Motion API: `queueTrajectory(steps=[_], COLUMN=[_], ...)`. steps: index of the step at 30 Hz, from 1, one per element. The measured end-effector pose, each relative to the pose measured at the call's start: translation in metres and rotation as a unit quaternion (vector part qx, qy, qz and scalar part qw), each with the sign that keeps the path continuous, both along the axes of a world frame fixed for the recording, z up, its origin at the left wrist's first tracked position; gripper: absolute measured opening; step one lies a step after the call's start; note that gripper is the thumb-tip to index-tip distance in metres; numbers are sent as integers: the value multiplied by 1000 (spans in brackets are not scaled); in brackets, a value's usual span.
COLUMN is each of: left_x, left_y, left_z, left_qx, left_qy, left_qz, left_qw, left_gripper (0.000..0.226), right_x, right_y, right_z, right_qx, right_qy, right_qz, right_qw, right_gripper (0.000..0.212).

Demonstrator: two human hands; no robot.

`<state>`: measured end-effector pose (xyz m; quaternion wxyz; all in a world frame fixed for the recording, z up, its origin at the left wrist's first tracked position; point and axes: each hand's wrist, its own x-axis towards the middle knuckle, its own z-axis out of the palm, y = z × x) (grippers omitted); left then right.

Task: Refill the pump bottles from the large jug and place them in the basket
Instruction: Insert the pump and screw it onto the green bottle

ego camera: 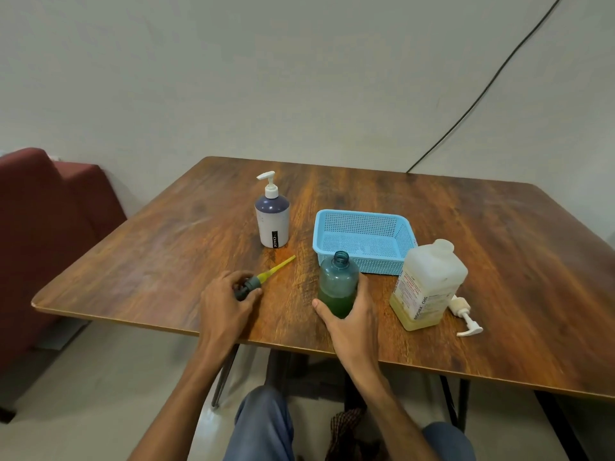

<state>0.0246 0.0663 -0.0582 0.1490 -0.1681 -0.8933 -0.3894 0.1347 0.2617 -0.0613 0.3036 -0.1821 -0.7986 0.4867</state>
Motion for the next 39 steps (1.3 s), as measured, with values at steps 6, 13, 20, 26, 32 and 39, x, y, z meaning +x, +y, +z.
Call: queueTrajectory(steps=[6,13,20,26,32,39], left_x=[13,24,31,33,35,37], left_y=[-5,-5,5,29,41,49], left_z=[25,66,110,140,156,161], left_qx=[106,197,266,268,268,210], left_qy=[-12,15,7,17,16,9], left_qz=[-21,-34,-100,-151,-162,-163], left_qw=[994,980,959,951,950,964], left_gripper=[40,27,23,20,20,33], right_x=[2,5,4,6,5,3], right_y=[-1,-1,-2,-3,-2,-1], right_z=[1,2,1,1,1,-1], right_qx=[10,14,25,24,27,28], right_qy=[-4,-6,-12,-4,-11,-11], right_qz=[-4,-4,-7,-5,-7,-9], right_qw=[1000,1000,1000,1000,1000,1000], right_gripper=[79,81,81,78,81,83])
